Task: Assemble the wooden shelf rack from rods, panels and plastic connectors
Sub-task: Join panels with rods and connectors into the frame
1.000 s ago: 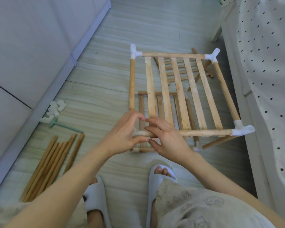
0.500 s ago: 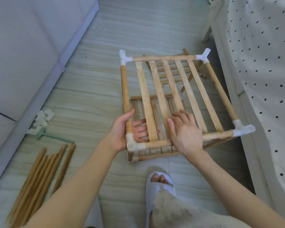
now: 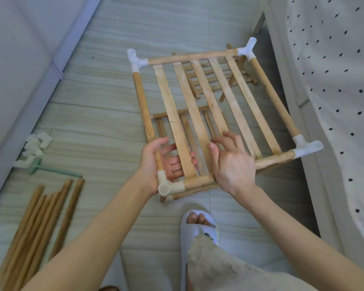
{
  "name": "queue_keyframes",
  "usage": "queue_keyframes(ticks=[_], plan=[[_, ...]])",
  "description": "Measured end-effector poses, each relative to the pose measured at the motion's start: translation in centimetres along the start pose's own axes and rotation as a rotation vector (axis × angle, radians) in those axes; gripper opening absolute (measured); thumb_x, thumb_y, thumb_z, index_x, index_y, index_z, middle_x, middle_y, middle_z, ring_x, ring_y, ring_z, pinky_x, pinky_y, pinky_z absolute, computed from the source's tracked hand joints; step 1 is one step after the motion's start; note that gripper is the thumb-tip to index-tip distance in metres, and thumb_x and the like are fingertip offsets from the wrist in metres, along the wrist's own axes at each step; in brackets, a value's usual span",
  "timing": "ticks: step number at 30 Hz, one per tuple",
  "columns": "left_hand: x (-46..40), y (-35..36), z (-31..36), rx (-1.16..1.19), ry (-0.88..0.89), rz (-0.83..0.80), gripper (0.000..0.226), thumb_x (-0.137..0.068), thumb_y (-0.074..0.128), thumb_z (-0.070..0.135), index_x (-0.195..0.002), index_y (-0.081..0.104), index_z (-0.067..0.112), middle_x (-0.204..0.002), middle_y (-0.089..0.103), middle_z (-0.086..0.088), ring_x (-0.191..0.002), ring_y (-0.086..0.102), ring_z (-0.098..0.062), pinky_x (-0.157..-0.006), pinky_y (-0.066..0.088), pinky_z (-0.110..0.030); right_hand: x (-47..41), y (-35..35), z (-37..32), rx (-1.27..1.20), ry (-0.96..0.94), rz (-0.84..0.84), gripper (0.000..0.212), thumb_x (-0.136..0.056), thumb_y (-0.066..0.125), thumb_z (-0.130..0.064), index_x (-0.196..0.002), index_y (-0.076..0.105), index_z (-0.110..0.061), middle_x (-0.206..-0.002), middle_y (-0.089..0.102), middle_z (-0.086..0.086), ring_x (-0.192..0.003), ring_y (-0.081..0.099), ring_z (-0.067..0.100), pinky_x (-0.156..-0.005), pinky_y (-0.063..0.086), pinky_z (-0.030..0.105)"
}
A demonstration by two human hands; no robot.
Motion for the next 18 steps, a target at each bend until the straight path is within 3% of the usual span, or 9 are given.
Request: queue_keyframes(ticks=[3,7,10,13,16,18], plan=[[-0.2,0.0,-0.2,-0.019,0.020,0.006,0.046,-0.089,0.041,0.036,-0.116,0.053,0.000,-0.097,0.068,-0.027,-0.083,0.069,-0.039,-0.074,0.056,-0.042,-0.3,-0.1,0.1,0.042,-0.045,0.001,0.073,-0.093,0.012,-0.048,-0.091,0.073,-0.008,-0.114,0.065,-0.006,-0.129,0.040,0.011,-0.066,0.048,0.030],[0.1,0.3,0.0,-0.021,0.034,-0.006,0.045,-0.091,0.039,0.037,-0.118,0.053,0.003,-0.100,0.068,-0.027,-0.086,0.069,-0.039,-0.073,0.056,-0.041,-0.4,-0.6,0.1,0.011,-0.129,0.108,0.066,-0.094,0.027,-0.041,-0.063,0.072,-0.004,-0.098,0.070,-0.001,-0.118,0.054,0.021,-0.063,0.050,0.031],[0.3,0.9,-0.6,0.018,0.080,0.009,0.036,-0.092,0.038,0.032,-0.119,0.049,0.010,-0.103,0.066,-0.031,-0.089,0.068,-0.040,-0.078,0.055,-0.043,-0.9,-1.1,0.9,-0.044,-0.238,0.156,0.056,-0.093,0.038,-0.034,-0.060,0.070,-0.002,-0.094,0.071,0.004,-0.107,0.061,0.026,-0.070,0.053,0.036],[0.5,2.0,-2.5,0.129,0.147,0.040,0.023,-0.091,0.038,0.025,-0.108,0.051,0.016,-0.105,0.065,-0.031,-0.089,0.068,-0.038,-0.087,0.051,-0.044,-1.3,-1.9,2.3,0.031,-0.273,0.201,0.040,-0.093,0.044,-0.029,-0.074,0.069,-0.005,-0.104,0.068,0.009,-0.105,0.060,0.029,-0.093,0.044,0.046],[0.5,2.5,-4.5,0.178,0.152,0.093,0.023,-0.091,0.043,0.022,-0.107,0.057,0.015,-0.108,0.066,-0.025,-0.095,0.068,-0.031,-0.082,0.052,-0.039,-1.0,-2.6,3.6,0.006,0.036,0.236,0.026,-0.093,0.051,-0.024,-0.105,0.063,-0.003,-0.126,0.055,0.014,-0.120,0.049,0.031,-0.105,0.033,0.050],[0.6,2.7,-4.7,0.170,0.112,0.093,0.026,-0.087,0.053,0.026,-0.109,0.060,0.013,-0.110,0.067,-0.022,-0.097,0.067,-0.030,-0.083,0.053,-0.042,0.0,-2.7,4.3,-0.190,0.308,0.225,0.043,-0.092,0.056,-0.022,-0.130,0.047,-0.004,-0.142,0.039,0.016,-0.133,0.035,0.030,-0.111,0.028,0.046]])
Point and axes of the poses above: each hand's wrist, its own x-axis away from the middle knuckle, its own y-axis out of the palm, z = x × y, the point moved 3 cm from there along -x, towards the middle knuckle
